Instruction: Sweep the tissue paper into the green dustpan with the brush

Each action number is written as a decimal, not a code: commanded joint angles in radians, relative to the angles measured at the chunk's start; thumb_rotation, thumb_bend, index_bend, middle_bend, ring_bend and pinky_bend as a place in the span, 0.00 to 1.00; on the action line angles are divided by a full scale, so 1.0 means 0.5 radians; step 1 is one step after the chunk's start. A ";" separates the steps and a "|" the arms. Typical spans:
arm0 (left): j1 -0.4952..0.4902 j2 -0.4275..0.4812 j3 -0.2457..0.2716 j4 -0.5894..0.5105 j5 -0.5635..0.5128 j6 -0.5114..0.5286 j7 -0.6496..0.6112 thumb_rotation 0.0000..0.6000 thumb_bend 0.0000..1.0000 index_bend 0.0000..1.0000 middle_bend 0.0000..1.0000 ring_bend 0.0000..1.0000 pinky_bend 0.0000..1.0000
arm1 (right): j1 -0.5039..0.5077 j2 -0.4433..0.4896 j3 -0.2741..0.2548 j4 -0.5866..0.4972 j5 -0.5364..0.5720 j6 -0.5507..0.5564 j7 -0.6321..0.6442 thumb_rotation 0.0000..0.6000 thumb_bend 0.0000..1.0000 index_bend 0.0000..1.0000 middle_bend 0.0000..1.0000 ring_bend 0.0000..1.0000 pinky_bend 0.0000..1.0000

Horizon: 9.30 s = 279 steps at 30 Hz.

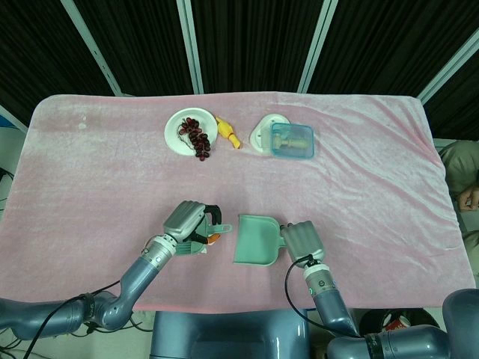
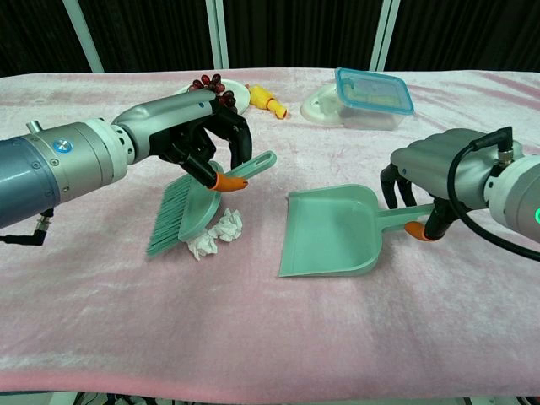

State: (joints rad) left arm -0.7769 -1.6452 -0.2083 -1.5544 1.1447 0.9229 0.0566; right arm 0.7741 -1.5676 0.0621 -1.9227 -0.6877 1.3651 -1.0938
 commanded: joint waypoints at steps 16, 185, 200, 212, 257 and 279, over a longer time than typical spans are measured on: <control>0.011 0.011 0.007 -0.002 0.051 -0.001 -0.065 1.00 0.39 0.68 0.70 0.87 1.00 | 0.001 0.016 -0.003 -0.038 -0.004 0.016 -0.007 1.00 0.50 0.67 0.68 0.70 0.78; -0.489 -1.185 -0.329 1.124 0.492 0.179 -1.014 1.00 0.39 0.69 0.71 0.87 1.00 | -0.063 0.100 -0.042 0.064 0.045 -0.113 0.182 1.00 0.51 0.67 0.68 0.70 0.78; -0.420 -0.911 -0.358 0.752 0.544 0.286 -0.959 1.00 0.39 0.69 0.71 0.87 1.00 | -0.065 0.095 -0.039 0.045 0.049 -0.094 0.176 1.00 0.51 0.67 0.68 0.70 0.78; -0.278 -0.246 -0.174 0.322 0.542 0.107 -0.542 1.00 0.39 0.67 0.70 0.87 1.00 | -0.050 0.096 -0.021 0.028 0.071 -0.085 0.151 1.00 0.50 0.67 0.67 0.70 0.78; -0.038 0.404 0.218 0.072 0.046 -0.145 0.459 1.00 0.39 0.64 0.68 0.87 1.00 | -0.119 0.155 -0.055 -0.067 -0.005 0.014 0.192 1.00 0.14 0.07 0.19 0.68 0.78; 0.016 0.128 0.258 0.087 -0.443 0.099 0.976 1.00 0.12 0.34 0.42 0.87 1.00 | -0.171 0.362 -0.059 -0.215 -0.117 -0.012 0.302 1.00 0.14 0.07 0.19 0.68 0.78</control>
State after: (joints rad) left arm -0.7723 -1.5837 -0.0756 -1.5050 0.9278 0.9660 0.5401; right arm 0.6897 -1.3880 0.0332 -2.0292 -0.7448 1.3597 -0.9439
